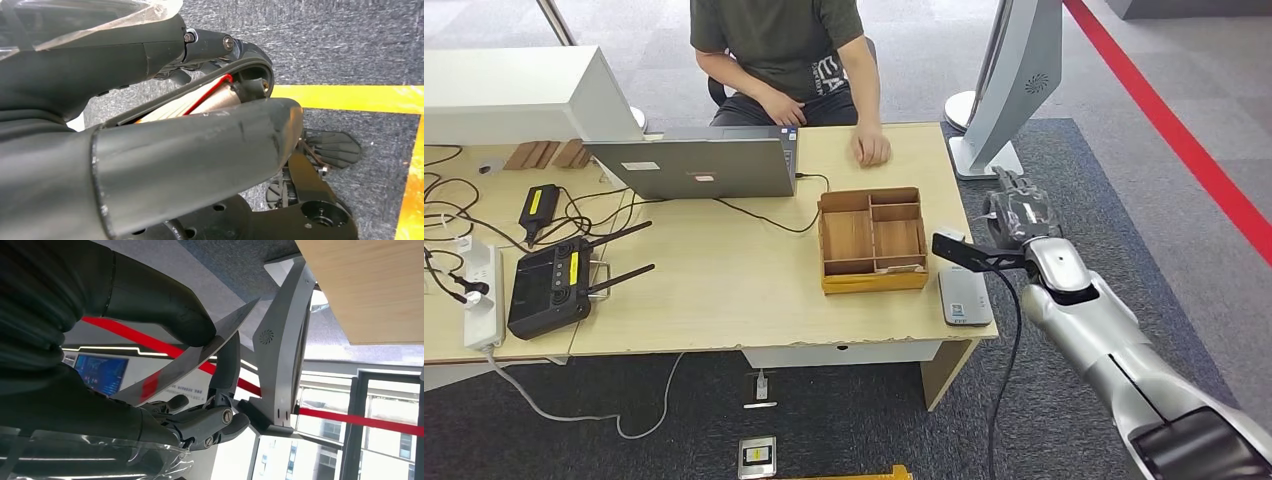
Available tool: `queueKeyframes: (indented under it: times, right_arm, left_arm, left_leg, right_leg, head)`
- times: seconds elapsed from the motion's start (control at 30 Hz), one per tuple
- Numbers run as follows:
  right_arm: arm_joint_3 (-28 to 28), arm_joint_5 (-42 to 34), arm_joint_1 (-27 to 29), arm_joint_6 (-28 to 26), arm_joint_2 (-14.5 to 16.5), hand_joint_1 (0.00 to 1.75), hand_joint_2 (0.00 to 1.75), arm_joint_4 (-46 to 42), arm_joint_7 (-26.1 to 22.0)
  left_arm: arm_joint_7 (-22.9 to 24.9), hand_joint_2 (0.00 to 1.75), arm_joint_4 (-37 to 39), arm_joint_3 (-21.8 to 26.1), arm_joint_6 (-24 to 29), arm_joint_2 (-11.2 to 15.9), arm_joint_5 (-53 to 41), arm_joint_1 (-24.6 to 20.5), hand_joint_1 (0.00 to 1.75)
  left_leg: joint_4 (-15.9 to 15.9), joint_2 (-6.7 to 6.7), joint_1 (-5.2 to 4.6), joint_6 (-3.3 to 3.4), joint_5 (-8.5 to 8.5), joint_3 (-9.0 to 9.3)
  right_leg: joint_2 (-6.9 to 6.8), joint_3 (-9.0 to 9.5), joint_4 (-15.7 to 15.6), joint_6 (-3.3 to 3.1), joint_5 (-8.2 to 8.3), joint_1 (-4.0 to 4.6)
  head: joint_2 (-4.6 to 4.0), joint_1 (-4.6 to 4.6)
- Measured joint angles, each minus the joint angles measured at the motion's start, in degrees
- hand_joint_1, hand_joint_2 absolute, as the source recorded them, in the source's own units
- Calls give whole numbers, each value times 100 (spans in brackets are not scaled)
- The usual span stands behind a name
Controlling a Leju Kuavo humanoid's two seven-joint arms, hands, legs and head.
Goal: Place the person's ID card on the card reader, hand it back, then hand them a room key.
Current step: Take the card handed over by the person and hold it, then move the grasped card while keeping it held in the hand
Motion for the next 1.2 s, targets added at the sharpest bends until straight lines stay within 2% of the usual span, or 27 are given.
queueKeyframes:
  times: [0.27,0.7,1.2]
  right_arm:
    - [-72,96,221,130,-75,175,175,4,-75]
    - [-164,142,817,21,-97,175,175,99,-111]
    - [-323,270,1130,33,-75,175,175,132,-42]
  left_arm:
    - [26,0,0,-2,-38,0,-51,-1,0]
    - [23,0,0,-1,-50,4,-110,-3,0]
    - [33,0,0,-2,-80,7,-98,-5,0]
  left_leg:
    - [0,0,0,0,0,0]
    - [0,0,0,1,-1,-1]
    - [-1,0,0,1,-1,0]
  right_leg:
    - [0,0,0,0,0,0]
    - [0,0,-1,0,0,0]
    - [0,1,-1,0,0,0]
  head:
    - [0,0]
    - [0,0]
    - [0,0]
